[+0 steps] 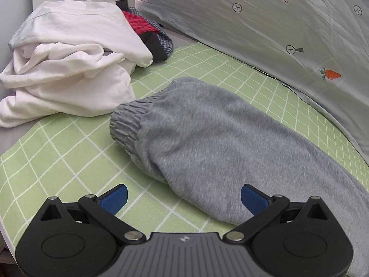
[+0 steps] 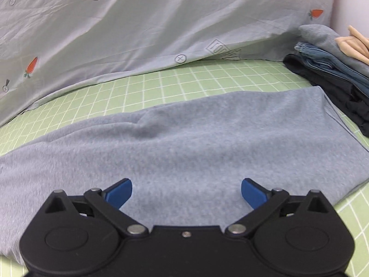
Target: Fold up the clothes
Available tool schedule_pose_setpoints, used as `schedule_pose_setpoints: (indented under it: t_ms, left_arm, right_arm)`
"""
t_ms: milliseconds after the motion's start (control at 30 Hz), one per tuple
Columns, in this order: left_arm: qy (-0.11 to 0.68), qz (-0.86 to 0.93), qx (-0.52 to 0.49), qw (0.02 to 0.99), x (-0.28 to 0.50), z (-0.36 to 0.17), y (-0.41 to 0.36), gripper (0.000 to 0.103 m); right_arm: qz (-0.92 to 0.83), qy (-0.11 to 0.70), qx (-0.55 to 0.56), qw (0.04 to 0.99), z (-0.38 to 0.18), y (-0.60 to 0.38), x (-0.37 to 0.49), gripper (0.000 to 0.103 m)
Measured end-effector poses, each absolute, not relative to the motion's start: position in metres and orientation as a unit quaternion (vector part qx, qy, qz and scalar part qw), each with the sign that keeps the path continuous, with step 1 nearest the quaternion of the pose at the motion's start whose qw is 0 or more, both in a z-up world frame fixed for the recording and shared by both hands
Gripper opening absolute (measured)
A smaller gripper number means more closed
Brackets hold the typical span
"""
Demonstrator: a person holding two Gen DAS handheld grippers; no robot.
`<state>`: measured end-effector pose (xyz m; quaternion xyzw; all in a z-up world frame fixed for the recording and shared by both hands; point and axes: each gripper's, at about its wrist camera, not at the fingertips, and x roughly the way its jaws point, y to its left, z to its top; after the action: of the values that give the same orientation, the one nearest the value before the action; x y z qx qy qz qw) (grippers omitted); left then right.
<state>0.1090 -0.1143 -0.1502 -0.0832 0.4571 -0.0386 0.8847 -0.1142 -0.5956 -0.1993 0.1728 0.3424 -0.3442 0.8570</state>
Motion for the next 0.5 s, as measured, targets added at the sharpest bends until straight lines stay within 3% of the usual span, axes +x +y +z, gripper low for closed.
schedule_pose_setpoints:
  t_ms: [500]
  left_arm:
    - [0.449, -0.021, -0.158, 0.879, 0.151, -0.175, -0.081, 0.103]
  right_arm:
    - [-0.369, 0.306, 0.133, 0.867, -0.225, -0.572, -0.121, 0.103]
